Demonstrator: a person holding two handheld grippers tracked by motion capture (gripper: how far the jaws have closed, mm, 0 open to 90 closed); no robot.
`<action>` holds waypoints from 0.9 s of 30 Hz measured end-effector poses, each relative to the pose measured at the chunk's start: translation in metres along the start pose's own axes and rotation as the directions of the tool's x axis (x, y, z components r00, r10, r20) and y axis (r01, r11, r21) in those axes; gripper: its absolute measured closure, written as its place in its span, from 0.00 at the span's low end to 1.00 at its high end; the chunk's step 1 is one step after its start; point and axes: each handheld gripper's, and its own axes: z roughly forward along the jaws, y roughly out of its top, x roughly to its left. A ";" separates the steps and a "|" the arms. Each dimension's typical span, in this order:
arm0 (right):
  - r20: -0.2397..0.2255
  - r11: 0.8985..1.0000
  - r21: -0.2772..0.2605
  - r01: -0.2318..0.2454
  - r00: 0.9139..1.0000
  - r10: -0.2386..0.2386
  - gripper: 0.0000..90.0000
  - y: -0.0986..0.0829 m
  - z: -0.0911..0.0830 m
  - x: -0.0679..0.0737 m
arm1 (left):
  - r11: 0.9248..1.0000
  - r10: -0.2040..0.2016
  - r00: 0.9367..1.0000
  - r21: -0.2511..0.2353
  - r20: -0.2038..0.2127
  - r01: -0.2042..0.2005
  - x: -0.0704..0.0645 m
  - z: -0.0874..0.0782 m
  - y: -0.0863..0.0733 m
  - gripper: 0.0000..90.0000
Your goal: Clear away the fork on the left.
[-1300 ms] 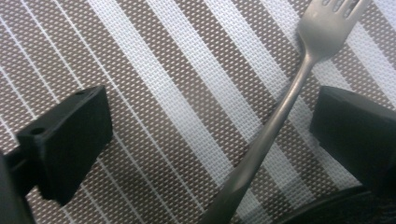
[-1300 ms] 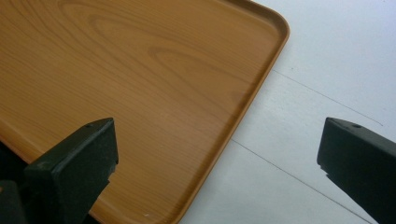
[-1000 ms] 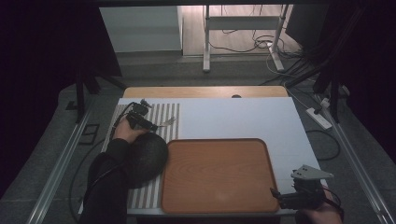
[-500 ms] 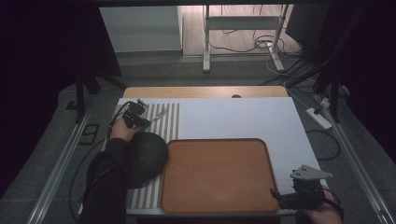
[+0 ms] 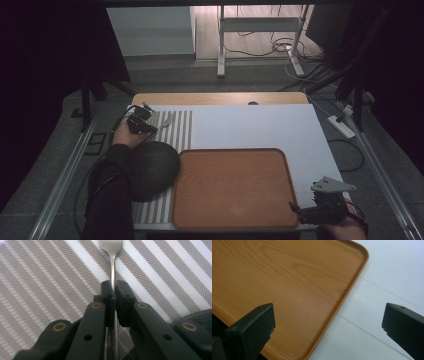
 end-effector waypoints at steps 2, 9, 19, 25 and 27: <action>0.000 1.000 0.000 0.001 1.000 -0.001 0.00 0.000 0.000 0.000 | 1.000 -0.001 1.000 0.005 -0.007 0.001 0.006 -0.010 -0.002 0.94; 0.001 1.000 0.003 0.002 1.000 -0.002 0.00 0.000 0.001 0.000 | 1.000 -0.017 0.999 0.000 0.031 0.017 0.005 -0.026 -0.008 0.94; 0.002 1.000 0.004 0.003 1.000 -0.003 0.00 0.000 0.001 0.001 | 1.000 -0.014 0.994 -0.002 0.106 0.014 -0.023 -0.022 -0.006 0.94; 0.002 1.000 0.004 0.004 1.000 -0.004 0.00 0.000 0.001 0.001 | 1.000 -0.005 0.994 -0.009 0.113 0.006 -0.038 -0.020 -0.007 0.94; 0.003 1.000 0.004 0.005 1.000 -0.005 0.00 0.000 0.001 0.001 | 1.000 -0.002 0.993 -0.014 0.119 0.004 -0.046 -0.020 -0.009 0.94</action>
